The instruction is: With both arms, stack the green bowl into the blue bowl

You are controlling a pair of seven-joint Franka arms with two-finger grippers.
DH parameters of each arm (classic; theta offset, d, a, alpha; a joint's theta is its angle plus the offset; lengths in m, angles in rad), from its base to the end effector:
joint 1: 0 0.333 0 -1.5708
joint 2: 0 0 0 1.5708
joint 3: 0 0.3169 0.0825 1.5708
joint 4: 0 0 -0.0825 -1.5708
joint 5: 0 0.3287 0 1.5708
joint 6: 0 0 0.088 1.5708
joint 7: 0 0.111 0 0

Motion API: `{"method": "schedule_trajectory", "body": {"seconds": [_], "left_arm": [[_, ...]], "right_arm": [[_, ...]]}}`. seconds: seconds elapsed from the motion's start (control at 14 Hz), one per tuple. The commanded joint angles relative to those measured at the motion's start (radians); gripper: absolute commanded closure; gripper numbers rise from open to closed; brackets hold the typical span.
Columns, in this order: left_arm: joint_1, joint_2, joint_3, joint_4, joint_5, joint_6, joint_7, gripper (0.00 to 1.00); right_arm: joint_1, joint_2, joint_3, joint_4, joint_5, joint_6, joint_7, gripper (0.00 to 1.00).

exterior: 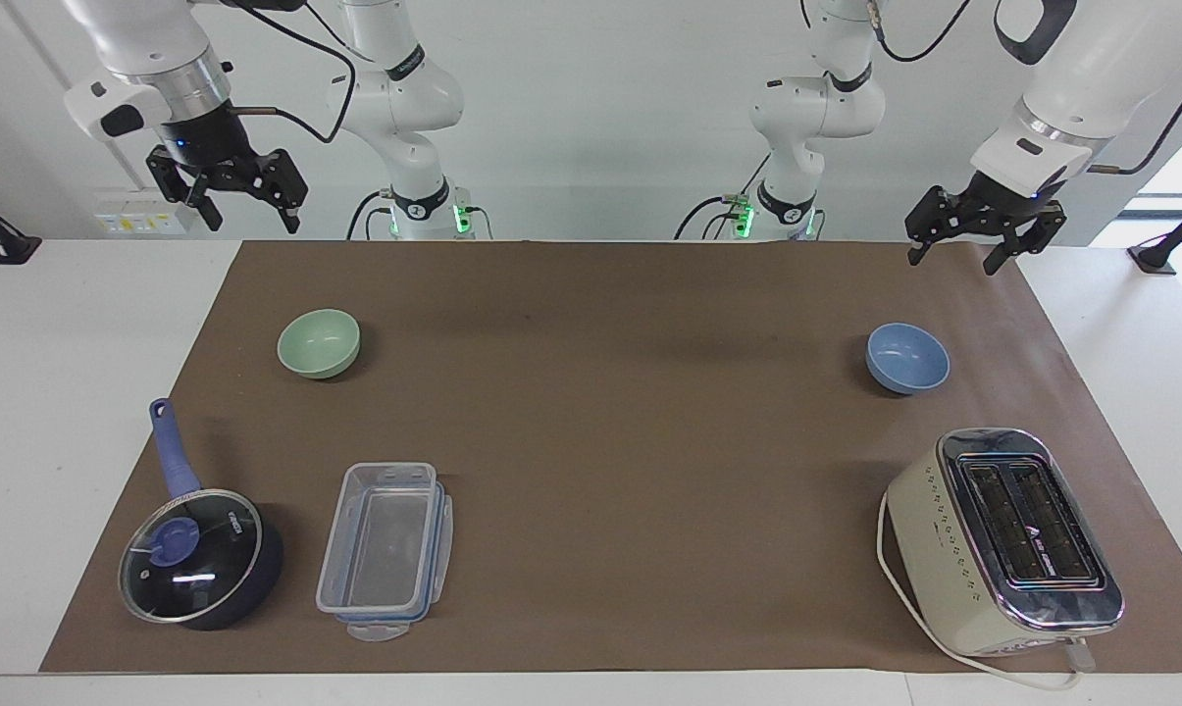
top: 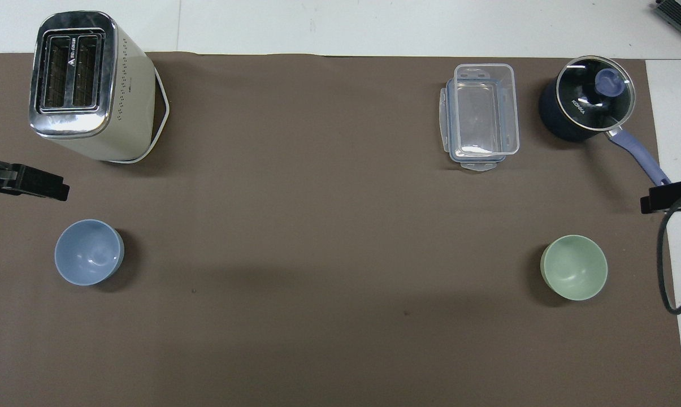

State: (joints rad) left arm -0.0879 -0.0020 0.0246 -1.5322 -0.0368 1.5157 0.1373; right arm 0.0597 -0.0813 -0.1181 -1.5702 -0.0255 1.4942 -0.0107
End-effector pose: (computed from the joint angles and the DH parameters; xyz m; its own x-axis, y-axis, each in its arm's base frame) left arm 0.4921 -0.0354 0.6337 0.9795 -0.2011 -0.0093 -0.2007 -0.9789 0.0384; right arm 0.4650 -0.0331 0.6539 0.9988 -0.0493 0.0046 -0.0494 -0.9987 0.0159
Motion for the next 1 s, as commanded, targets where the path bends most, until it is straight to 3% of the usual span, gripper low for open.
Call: {"method": "schedule_trajectory", "body": {"seconds": [0.0, 0.93], "left_arm": [[-0.007, 0.000, 0.003, 0.012, 0.008, -0.012, -0.010, 0.00], [-0.001, -0.010, -0.005, -0.008, 0.006, -0.003, 0.005, 0.00]], "right_arm": [[0.002, -0.021, 0.000, -0.028, -0.017, 0.023, -0.022, 0.00], [-0.001, -0.023, 0.000, -0.030, -0.017, 0.023, -0.025, 0.00]]}}
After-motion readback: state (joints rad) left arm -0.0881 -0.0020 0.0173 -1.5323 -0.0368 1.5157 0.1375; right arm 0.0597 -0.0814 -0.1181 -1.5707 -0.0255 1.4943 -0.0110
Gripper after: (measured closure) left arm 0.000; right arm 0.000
